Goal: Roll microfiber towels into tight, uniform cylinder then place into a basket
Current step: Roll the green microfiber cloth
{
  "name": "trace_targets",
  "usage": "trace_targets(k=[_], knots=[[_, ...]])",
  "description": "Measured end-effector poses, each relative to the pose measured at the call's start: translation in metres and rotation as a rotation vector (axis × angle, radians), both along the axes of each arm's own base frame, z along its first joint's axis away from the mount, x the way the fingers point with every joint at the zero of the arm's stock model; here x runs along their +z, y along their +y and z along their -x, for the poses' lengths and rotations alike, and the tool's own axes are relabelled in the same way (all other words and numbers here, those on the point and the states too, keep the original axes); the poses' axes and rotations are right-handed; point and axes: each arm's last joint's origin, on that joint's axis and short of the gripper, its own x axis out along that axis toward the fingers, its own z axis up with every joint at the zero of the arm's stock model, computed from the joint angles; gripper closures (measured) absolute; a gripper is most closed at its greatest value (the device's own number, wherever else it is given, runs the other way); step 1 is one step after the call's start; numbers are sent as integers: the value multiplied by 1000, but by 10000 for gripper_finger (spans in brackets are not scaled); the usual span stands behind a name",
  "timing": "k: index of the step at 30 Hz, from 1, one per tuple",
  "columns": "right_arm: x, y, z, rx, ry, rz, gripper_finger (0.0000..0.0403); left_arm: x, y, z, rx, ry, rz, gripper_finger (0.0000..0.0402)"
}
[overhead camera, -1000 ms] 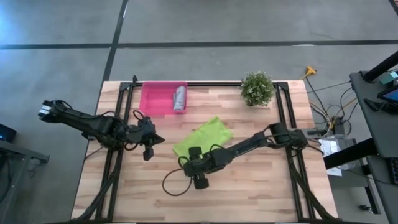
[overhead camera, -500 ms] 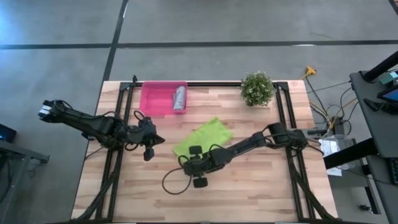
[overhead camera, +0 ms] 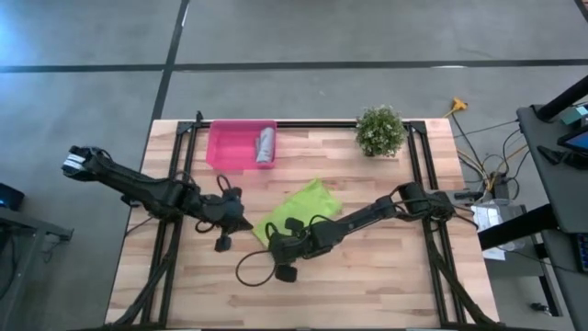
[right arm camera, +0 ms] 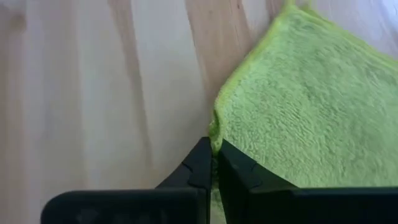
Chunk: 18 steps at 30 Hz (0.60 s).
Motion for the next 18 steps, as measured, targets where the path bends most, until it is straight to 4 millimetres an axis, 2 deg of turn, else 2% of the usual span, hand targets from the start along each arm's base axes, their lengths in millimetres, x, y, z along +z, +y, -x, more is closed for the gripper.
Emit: trace_targets(k=[4, 8, 12, 18], knots=[[10, 8, 8, -82, -22, -61, 392, -18, -4, -4, -40, 55, -28, 402], [1, 17, 21, -189, -14, -84, 392, -31, -11, -10, -161, 23, -9, 394], [-11, 26, 29, -298, -21, -172, 392, -44, -16, -18, -216, -7, -18, 360], [-26, 38, 40, -435, -79, -343, 392, -60, -24, -34, -283, -2, 4, 289]])
